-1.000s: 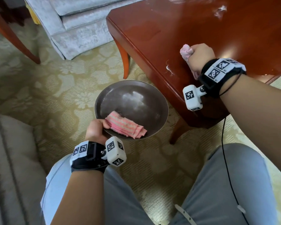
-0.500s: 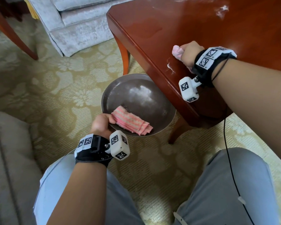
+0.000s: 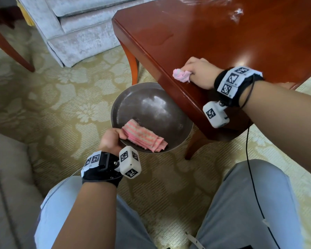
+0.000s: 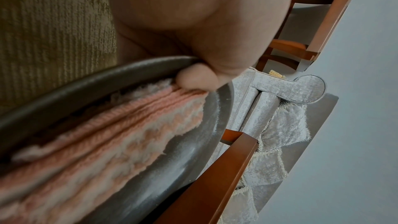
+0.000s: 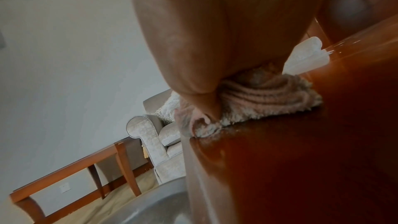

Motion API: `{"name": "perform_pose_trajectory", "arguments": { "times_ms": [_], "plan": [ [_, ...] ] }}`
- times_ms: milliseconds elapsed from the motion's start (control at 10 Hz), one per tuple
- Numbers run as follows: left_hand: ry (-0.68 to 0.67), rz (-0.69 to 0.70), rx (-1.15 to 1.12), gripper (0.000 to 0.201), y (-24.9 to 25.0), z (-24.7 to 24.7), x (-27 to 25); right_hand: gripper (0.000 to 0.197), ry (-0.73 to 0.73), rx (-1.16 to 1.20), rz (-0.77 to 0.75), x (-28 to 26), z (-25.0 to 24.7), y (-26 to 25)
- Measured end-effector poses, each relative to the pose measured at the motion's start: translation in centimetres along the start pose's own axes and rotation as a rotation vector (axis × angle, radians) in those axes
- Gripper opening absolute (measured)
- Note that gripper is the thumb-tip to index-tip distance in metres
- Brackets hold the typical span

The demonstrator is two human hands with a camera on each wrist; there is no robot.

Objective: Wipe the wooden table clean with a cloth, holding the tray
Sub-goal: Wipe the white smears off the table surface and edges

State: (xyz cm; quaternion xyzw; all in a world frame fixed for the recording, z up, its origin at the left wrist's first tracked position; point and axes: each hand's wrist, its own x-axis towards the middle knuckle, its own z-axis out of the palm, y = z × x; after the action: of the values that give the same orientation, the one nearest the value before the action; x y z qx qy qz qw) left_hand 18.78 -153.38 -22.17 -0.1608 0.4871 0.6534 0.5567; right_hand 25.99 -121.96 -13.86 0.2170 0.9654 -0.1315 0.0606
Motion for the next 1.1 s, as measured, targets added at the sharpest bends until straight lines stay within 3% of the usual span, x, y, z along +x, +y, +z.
{"name": "perform_pose_trajectory", "arguments": {
  "times_ms": [100, 200, 300, 400, 600, 700, 800, 1000, 1100],
  "plan": [
    [0.001, -0.013, 0.015, 0.04, 0.1, 0.1, -0.3, 0.053, -0.005, 0.016, -0.033, -0.9, 0.4, 0.0],
    [-0.031, -0.016, 0.056, 0.035, 0.1, 0.9, -1.2, 0.041, 0.041, 0.007, -0.014, -1.4, -0.1, -0.6],
    [-0.047, -0.008, 0.077, 0.032, 0.4, 1.3, -1.6, 0.028, 0.182, 0.046, 0.123, -1.8, -1.4, -0.8],
    [-0.04, -0.023, 0.095, 0.029, 0.6, 0.8, -1.2, 0.026, 0.191, 0.022, 0.329, -2.3, -2.3, -0.5],
    [-0.094, -0.035, 0.077, 0.025, 0.8, 0.6, -1.1, 0.017, 0.126, -0.053, 0.524, -3.3, -0.6, -0.2],
    [-0.102, -0.068, 0.027, 0.034, 1.3, -0.2, 0.1, 0.028, 0.038, -0.045, 0.625, -2.8, 0.5, -1.3],
    [-0.051, -0.076, 0.006, 0.041, 1.6, -1.1, 1.3, 0.034, 0.056, -0.027, 0.547, -2.0, 1.5, -2.4],
    [-0.06, -0.105, -0.036, 0.022, 1.7, -1.2, 2.4, 0.032, 0.092, 0.0, 0.368, -0.8, 1.7, -4.8],
    [-0.062, -0.08, -0.08, 0.025, 1.7, -1.1, 1.9, 0.028, 0.099, 0.052, 0.307, -0.8, 1.6, -5.2]
  ]
}}
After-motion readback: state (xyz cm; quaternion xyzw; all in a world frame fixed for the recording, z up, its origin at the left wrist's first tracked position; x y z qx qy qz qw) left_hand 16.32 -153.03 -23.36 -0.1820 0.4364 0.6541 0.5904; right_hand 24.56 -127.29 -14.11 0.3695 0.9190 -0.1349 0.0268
